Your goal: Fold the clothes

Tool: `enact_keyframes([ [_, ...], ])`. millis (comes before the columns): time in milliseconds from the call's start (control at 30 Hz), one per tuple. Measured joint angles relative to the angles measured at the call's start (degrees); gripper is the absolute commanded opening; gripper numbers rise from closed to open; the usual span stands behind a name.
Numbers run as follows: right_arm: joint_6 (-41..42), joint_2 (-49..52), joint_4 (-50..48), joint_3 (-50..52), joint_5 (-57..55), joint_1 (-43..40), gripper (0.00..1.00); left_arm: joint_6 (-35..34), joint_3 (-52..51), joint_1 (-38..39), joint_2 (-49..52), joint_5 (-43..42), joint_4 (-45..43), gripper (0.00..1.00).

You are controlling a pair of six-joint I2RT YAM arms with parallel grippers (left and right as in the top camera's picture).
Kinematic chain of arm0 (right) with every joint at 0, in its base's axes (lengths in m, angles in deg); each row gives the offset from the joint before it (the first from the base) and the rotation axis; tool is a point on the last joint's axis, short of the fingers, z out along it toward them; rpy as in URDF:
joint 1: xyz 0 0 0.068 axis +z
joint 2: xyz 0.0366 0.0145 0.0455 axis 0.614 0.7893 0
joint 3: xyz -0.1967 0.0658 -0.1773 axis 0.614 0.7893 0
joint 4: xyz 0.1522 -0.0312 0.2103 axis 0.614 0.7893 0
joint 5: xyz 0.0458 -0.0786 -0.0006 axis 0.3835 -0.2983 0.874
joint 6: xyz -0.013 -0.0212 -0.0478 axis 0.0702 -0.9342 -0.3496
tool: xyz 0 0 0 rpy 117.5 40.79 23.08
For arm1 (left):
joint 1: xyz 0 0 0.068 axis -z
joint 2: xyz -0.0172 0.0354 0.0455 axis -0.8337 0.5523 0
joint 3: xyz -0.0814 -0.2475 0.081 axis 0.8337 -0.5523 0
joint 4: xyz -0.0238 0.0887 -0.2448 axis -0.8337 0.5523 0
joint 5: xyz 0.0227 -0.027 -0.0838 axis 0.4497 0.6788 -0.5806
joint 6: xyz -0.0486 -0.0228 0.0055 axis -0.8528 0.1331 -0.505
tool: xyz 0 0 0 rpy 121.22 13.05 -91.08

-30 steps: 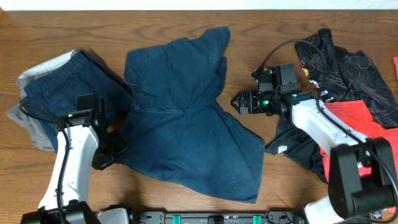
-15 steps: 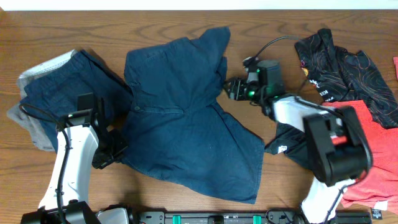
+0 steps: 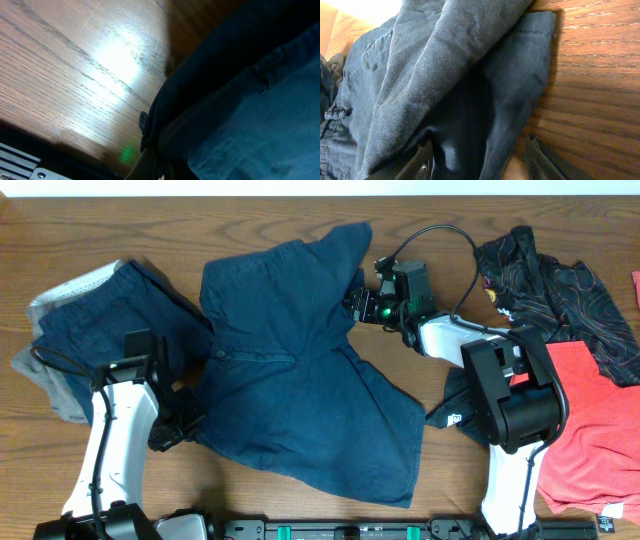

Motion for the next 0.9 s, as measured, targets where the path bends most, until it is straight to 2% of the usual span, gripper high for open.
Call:
enact_keyframes([
  [200, 1.40, 0.00, 0.15, -0.24, -0.13, -2.19, 0.60, 0.00, 0.00, 0.02, 0.00, 0.00, -0.61, 0.06],
  [300, 2.64, 0.00, 0.11, -0.33, -0.46, -3.50, 0.54, 0.00, 0.00, 0.00, 0.00, 0.00, -0.63, 0.06],
  [533, 4.37, 0.07, 0.48, -0.42, -1.62, -3.34, 0.54, 0.00, 0.00, 0.00, 0.00, 0.00, -0.63, 0.06],
  [700, 4.57, 0.07, 1.84, -0.85, -2.97, -0.52, 0.47, 0.00, 0.00, 0.00, 0.00, 0.00, -0.63, 0.06],
  [767, 4.59, 0.07, 1.97, -0.90, -3.52, 0.52, 0.35, 0.00, 0.00, 0.02, 0.00, 0.00, -0.63, 0.06],
  [867, 5.46, 0.09, 2.84, -0.85, -4.48, 1.42, 0.04, 0.00, 0.00, 0.00, 0.00, 0.00, -0.63, 0.06],
  [900, 5.68, 0.17, 3.21, -0.81, -4.70, 1.46, 0.01, 0.00, 0.00, 0.00, 0.00, 0.02, -0.66, 0.06],
])
